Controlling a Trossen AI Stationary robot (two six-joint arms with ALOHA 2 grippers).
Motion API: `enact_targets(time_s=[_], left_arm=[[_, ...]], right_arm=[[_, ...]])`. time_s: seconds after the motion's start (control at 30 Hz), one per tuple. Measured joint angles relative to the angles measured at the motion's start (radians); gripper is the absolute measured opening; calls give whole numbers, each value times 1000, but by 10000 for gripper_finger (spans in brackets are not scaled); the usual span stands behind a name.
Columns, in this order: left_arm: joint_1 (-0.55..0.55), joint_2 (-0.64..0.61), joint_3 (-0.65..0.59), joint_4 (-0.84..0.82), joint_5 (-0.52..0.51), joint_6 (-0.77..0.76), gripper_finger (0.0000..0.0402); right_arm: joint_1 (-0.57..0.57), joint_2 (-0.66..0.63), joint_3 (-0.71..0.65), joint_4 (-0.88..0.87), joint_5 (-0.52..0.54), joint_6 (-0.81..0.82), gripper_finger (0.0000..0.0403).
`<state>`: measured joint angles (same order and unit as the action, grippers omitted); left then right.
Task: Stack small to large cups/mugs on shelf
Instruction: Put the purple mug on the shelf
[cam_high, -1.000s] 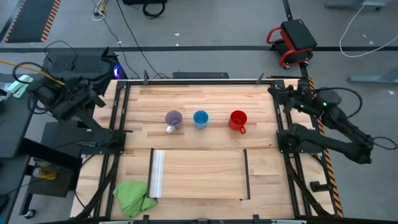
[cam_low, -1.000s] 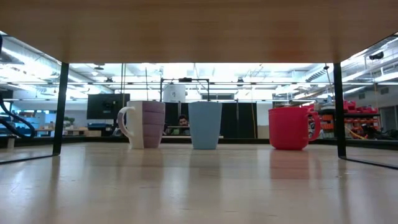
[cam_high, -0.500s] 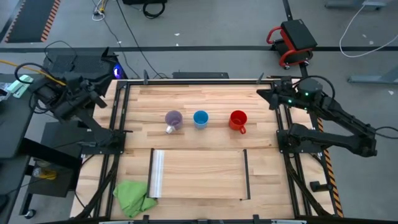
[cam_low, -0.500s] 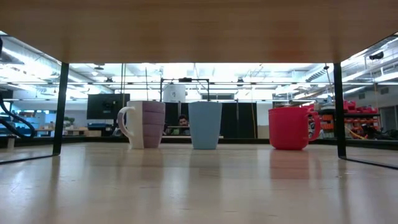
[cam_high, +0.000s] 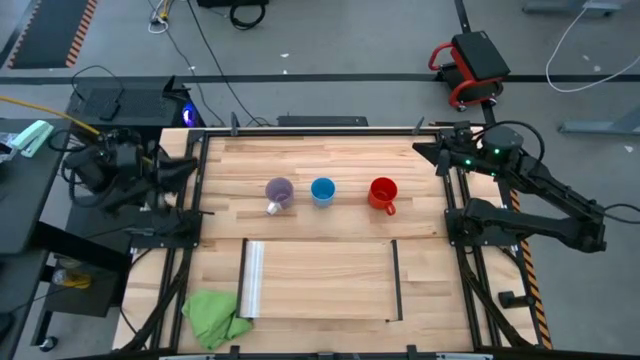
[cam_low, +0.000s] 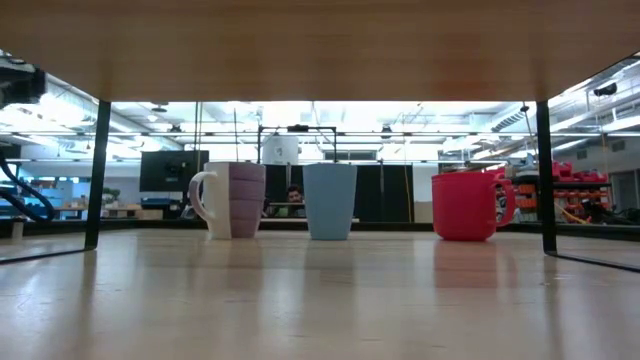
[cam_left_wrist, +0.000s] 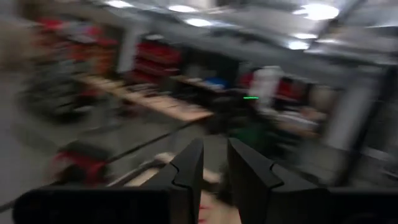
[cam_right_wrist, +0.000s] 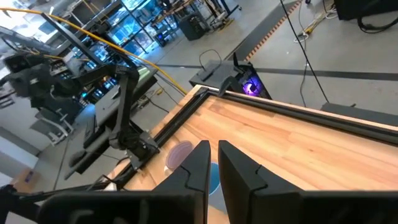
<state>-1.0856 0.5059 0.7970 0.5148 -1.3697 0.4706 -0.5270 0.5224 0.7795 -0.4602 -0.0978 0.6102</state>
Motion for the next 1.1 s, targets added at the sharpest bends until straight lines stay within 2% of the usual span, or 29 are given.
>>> enact_targets(time_s=[0.2,0.37,0.47,0.77,0.97,1.1], left_arm=[[16,76,34,-5,23,33,61],[136,145,34,-6,-61,97,55],[265,180,34,-6,-79,99,53],[792,296,35,-2,-57,59,52],[1112,329,35,1,50,-37,51],[1277,348,35,-2,139,-98,55]], right_arm=[[0,0,0,7,-1,15,39],[0,0,0,7,-10,20,39],[0,0,0,6,-12,25,39],[0,0,0,6,-31,17,39],[0,0,0,6,-38,15,39],[0,0,0,5,-43,10,39]])
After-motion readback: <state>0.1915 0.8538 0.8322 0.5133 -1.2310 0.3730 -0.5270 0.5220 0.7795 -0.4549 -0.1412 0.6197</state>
